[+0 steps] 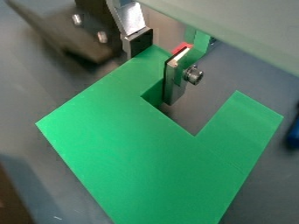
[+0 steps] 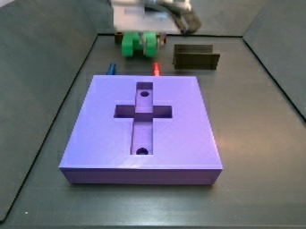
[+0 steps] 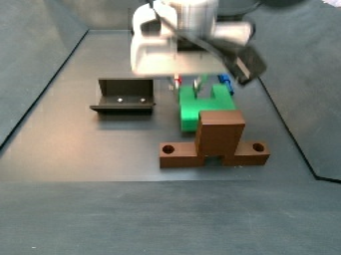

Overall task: Pick up the green object. Move up. Place the green object on the fixture. Regrasp the green object. Move to above the board. Insert the green object.
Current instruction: Move up, then place the green object on the fixture.

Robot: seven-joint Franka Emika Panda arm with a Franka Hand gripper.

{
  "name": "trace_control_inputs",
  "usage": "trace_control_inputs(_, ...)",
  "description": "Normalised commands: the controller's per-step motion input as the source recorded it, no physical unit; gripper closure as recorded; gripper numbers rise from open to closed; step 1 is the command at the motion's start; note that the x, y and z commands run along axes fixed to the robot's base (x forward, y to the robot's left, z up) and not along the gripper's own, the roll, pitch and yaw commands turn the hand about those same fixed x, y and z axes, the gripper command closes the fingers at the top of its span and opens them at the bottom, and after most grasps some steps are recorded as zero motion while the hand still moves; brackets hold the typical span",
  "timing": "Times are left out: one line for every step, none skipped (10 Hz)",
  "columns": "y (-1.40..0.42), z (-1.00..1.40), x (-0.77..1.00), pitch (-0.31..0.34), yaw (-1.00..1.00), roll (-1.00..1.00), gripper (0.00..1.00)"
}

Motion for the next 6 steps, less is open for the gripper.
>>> trace_control_inputs(0.04, 0.49, -0.01, -0.021, -0.03, 0.02, 1.00)
trace_control_inputs(0.02, 0.22, 0.00, -0.027, -0.02, 0.02, 1.00)
trace_control_inputs(0.00, 0.00, 0.00, -0.006, 0.00, 0.00, 1.00)
trace_control_inputs(0.00, 0.00, 0.00, -0.011, -0.01, 0.00, 1.00)
trace_control_inputs(-0.11, 0.00, 0.80, 0.000, -0.22, -0.03, 1.00)
trace_control_inputs(-0.41, 0.39, 0.86, 0.000, -0.12, -0.27, 1.00)
